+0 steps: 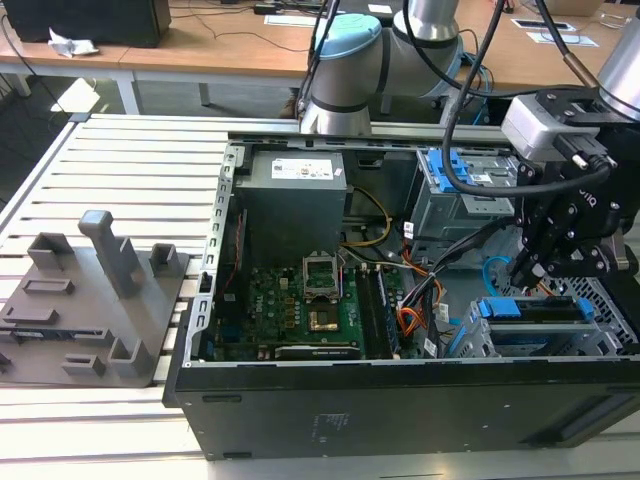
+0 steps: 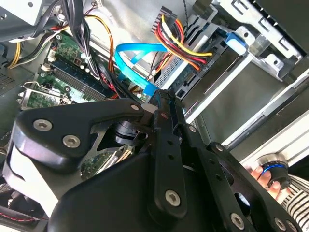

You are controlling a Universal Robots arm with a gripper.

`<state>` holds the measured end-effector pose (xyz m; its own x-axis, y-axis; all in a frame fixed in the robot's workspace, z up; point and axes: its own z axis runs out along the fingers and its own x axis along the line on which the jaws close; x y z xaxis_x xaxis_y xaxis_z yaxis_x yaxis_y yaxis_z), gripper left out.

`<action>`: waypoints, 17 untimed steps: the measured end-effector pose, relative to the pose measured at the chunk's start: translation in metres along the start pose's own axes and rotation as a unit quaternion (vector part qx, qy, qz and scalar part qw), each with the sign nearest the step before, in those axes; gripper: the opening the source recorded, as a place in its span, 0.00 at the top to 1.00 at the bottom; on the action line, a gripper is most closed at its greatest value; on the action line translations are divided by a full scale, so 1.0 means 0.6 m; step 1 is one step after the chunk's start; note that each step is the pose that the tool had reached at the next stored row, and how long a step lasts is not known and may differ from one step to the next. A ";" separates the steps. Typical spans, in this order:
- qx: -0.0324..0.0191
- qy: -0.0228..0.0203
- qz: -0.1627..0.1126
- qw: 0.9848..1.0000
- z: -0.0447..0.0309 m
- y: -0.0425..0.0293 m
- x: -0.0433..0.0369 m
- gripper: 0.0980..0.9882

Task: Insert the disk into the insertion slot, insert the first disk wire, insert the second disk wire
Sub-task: 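Insert the second disk wire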

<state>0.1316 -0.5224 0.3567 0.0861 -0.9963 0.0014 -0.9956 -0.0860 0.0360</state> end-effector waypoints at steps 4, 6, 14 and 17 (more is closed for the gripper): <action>-0.001 0.000 0.000 1.000 0.000 -0.010 0.001 0.93; -0.001 0.000 0.000 1.000 0.000 -0.010 0.001 0.93; -0.001 0.000 0.000 1.000 0.006 -0.011 0.001 0.93; -0.001 0.000 0.000 1.000 0.008 -0.011 0.006 0.93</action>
<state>0.1383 -0.5255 0.3520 0.0862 -0.9963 0.0013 -0.9956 -0.0861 0.0370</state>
